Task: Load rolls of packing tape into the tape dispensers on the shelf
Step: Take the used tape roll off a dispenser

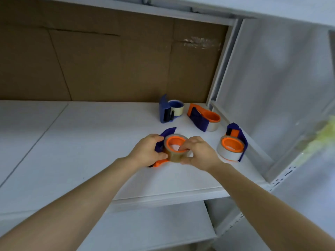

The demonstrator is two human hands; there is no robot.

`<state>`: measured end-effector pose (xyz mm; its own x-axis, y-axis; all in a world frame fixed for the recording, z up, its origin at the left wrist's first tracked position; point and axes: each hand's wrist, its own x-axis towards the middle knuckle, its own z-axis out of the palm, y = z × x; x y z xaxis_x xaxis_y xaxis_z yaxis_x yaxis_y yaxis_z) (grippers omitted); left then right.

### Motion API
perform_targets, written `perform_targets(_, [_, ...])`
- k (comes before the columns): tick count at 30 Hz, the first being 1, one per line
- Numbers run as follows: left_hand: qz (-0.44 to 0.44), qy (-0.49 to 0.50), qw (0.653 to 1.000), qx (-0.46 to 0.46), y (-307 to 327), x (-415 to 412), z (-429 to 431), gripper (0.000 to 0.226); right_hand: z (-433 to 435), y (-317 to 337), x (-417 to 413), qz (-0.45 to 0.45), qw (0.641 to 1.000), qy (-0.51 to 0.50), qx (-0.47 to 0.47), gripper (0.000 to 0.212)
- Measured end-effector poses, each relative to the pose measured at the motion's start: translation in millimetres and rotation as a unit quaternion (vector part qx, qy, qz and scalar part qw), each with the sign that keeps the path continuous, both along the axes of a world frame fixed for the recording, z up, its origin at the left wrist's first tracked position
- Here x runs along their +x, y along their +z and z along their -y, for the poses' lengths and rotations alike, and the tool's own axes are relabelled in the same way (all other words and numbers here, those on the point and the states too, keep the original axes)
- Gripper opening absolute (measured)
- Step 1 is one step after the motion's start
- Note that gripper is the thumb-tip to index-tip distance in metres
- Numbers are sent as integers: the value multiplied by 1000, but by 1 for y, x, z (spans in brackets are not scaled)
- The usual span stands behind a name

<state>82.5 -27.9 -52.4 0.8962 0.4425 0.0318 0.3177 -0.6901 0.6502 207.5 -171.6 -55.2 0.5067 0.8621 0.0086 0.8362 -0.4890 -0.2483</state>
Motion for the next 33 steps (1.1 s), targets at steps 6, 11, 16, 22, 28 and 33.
perform_targets(6, [-7, 18, 1000, 18, 0, 23, 31, 88, 20, 2, 28, 35, 997, 71, 8, 41])
perform_targets(11, [-56, 55, 987, 142, 3, 38, 57, 68, 42, -3, 43, 28, 992, 108, 54, 41])
perform_targets(16, [-160, 75, 963, 201, 8, 42, 73, 86, 56, -7, 49, 33, 988, 130, 81, 40])
perform_targets(22, [-213, 95, 931, 280, 7, 47, 93, 72, 69, -7, 47, -16, 987, 109, 113, 33])
perform_targets(28, [-234, 132, 919, 290, 3, 55, 100, 88, 75, 2, 44, 27, 978, 109, 174, 18])
perform_targets(33, [-139, 133, 962, 193, 5, 47, 94, 92, 76, 38, 40, -246, 892, 82, 370, 19])
